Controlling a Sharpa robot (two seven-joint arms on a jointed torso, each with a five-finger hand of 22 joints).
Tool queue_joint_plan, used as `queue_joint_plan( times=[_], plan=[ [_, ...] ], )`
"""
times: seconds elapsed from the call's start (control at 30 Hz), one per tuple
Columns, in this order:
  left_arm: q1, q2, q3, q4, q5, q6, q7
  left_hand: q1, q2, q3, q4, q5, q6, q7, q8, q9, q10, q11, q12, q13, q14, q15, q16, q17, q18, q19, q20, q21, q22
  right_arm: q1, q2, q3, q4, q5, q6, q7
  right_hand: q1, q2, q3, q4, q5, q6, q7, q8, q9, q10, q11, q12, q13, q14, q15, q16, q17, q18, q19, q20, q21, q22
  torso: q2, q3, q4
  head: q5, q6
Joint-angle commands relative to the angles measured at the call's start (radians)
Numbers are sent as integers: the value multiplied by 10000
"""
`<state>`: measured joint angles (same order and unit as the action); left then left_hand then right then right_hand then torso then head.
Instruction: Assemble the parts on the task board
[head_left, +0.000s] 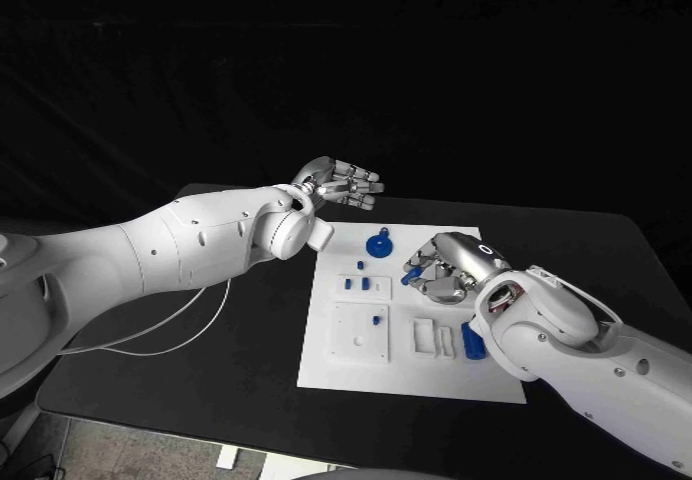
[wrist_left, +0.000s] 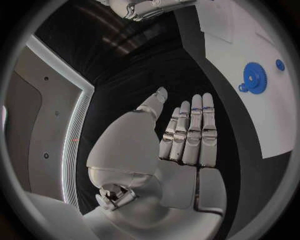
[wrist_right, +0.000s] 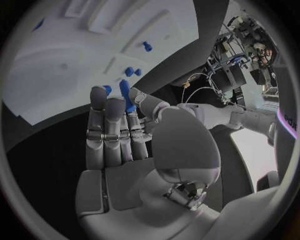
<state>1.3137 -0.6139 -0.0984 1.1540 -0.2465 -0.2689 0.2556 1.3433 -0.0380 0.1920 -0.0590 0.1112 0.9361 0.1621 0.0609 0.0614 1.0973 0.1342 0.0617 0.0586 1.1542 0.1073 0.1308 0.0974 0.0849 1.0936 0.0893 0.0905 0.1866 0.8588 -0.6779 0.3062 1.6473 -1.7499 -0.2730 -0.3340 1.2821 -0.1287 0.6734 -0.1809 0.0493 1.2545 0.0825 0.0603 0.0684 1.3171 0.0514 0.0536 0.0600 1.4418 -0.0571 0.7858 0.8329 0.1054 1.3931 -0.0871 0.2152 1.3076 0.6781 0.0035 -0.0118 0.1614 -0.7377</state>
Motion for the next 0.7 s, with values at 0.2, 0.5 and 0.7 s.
queue_joint_plan(
  times=[0.2,0.5,0.7],
  plan=[
    [9,124,11,-37,63,219,74,17,88,-5,20,-68,59,-9,20,-2,29,14,-28,9,29,8,51,18,-131,-37,8,45,13,-223,716,-320,-20,188,215,474,5,144,3,-48,-9,77,-6,37,12,288,-235,65,15,22,-59,-55,9,134,-76,15,40,208,23,4,39,300,-89],
    [7,136,11,-42,63,294,83,8,86,-9,14,-69,43,-8,18,-3,26,14,-27,10,21,12,48,17,-132,-41,10,44,13,-305,1138,-796,51,215,277,620,-53,192,-35,-148,-7,88,-7,38,16,299,-238,66,17,36,-64,-99,-5,136,-81,17,40,201,12,-3,15,447,-213],
    [6,140,11,-36,63,330,81,-14,107,-11,9,-69,39,-7,19,-2,27,14,-25,10,22,10,51,19,-131,-38,10,46,12,-314,1160,-1101,43,-189,244,631,-47,218,-69,-204,-6,88,-8,38,16,295,-237,64,16,42,-64,-105,-6,134,-85,14,39,206,13,-5,6,483,-277]
  ],
)
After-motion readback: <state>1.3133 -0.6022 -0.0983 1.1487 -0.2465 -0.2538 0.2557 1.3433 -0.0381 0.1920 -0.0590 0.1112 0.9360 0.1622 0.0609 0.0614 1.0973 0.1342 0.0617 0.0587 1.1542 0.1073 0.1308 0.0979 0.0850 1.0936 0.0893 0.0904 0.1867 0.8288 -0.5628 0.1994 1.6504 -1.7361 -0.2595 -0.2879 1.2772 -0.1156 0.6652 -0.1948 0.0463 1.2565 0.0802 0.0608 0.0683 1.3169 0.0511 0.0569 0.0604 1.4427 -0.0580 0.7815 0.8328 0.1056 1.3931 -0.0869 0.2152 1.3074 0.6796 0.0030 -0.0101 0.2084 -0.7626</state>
